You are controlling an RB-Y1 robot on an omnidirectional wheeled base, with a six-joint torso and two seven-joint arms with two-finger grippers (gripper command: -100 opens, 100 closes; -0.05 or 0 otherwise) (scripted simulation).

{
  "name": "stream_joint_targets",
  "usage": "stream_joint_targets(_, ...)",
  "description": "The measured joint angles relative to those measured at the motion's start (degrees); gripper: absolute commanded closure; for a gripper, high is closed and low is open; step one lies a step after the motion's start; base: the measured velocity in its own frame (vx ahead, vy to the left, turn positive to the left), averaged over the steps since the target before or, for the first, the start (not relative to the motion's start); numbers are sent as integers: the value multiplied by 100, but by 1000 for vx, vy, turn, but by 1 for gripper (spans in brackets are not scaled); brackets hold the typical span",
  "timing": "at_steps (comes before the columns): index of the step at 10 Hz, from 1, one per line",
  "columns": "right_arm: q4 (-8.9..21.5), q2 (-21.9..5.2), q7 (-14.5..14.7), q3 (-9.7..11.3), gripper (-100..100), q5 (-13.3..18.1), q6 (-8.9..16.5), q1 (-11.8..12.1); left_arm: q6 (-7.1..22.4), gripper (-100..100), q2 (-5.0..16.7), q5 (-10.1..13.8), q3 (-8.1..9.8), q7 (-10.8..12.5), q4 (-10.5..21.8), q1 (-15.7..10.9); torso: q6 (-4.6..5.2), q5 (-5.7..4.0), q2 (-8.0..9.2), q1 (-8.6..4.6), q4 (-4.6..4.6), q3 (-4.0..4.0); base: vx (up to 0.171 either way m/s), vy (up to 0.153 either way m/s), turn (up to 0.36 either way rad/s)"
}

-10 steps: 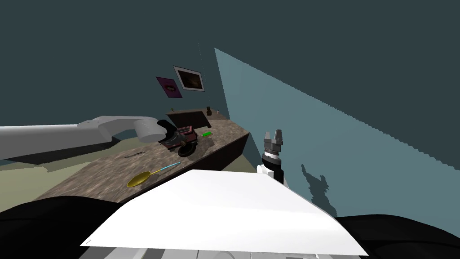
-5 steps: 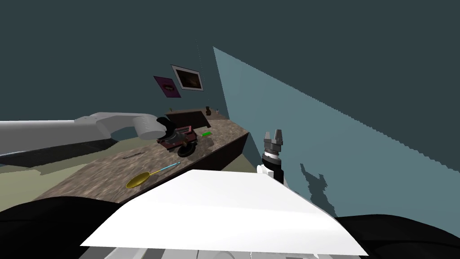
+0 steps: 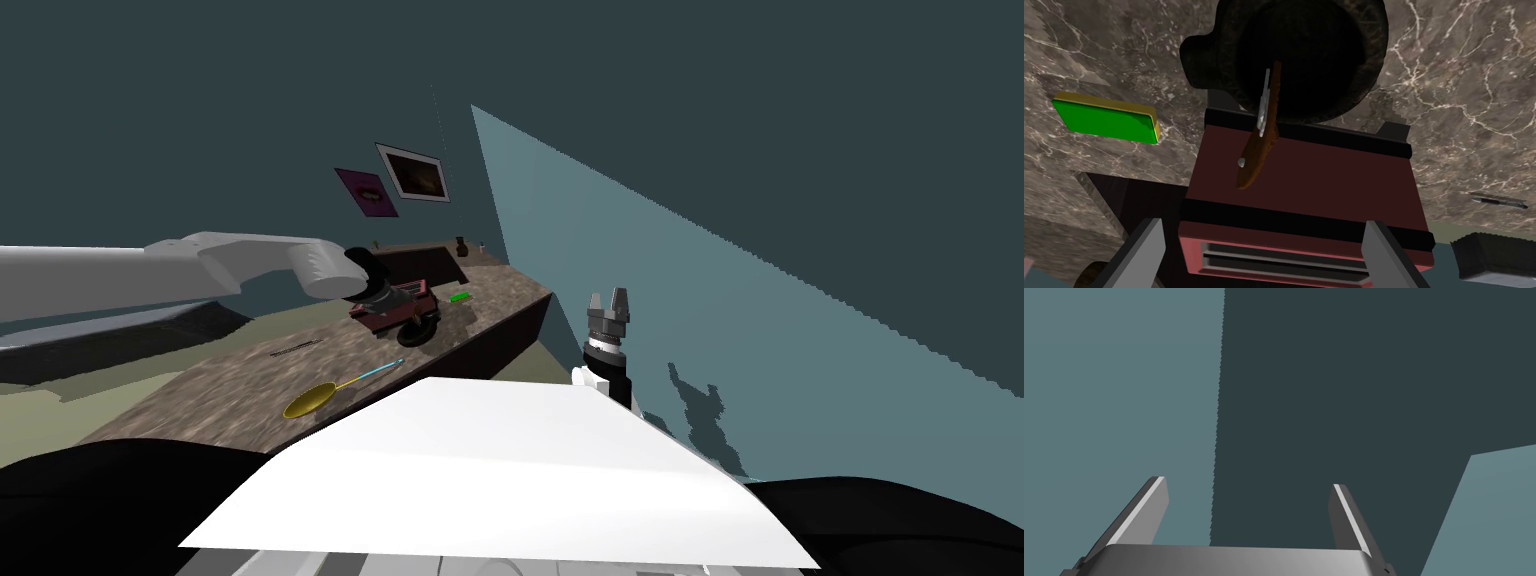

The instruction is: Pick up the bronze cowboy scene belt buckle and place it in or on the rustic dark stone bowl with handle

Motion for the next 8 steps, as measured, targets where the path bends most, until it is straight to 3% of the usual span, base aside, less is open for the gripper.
stream_joint_targets(2,0,0,0,0,0,0,0,0,43,-100,126,197,66,-23,89,-55,0,0,2,-1,0,1,-28,13,-31)
stream_joint_targets(3,0,0,0,0,0,0,0,0,51,0,129,205,71,-29,94,-58,-2,0,-3,-3,0,-2,0,0,0)
stream_joint_targets(8,0,0,0,0,0,0,0,1,50,0,129,204,70,-28,94,-57,-1,-1,-13,-7,-3,-7,0,0,0)
